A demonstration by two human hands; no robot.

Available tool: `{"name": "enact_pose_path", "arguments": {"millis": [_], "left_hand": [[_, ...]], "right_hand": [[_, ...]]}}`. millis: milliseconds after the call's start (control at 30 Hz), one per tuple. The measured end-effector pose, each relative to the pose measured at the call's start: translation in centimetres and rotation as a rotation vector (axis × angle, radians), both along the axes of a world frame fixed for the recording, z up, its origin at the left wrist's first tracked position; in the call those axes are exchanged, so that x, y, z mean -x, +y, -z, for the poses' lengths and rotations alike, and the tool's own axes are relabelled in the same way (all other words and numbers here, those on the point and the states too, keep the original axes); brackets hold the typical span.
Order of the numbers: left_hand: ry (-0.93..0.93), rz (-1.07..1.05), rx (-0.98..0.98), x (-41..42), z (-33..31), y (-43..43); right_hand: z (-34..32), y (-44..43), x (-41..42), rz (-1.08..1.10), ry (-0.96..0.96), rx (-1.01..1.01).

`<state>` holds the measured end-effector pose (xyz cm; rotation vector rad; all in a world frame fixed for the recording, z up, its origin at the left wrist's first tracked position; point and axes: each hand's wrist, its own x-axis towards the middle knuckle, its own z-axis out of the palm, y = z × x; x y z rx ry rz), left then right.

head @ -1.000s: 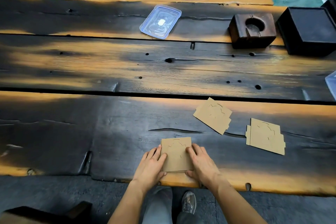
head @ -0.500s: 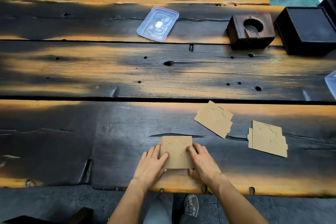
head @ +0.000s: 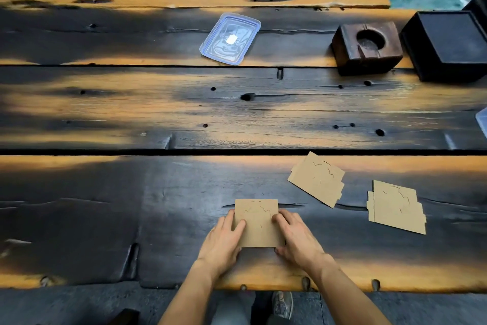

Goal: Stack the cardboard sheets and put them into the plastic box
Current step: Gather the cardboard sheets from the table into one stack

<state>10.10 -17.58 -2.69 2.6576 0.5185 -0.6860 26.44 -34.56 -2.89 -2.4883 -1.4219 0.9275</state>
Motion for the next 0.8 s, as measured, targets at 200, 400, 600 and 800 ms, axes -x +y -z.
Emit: {"name": "enact_pose_path", "arguments": {"millis": [200, 400, 600, 800], "left_hand": [[0.061, 0.157, -0.097, -0.3, -0.2, 0.2], [0.07, 0.157, -0.075, -0.5, -0.8, 0.9], [-0.04, 0.139, -0.14, -3.2, -1.8, 0.4], [0.008, 0.21, -0.154, -11.4, -1.4, -0.8]], "right_hand": [[-0.4, 0.4, 0.3, 0.006, -0.041, 0.053], [-0.2, -0.2, 0.6, 0.065, 0.001, 0.026], [-1.1, -1.9, -1.7, 0.195, 0.06, -0.024], [-0.9, -5.8, -8.5, 0.335, -0.11, 0.059]]}}
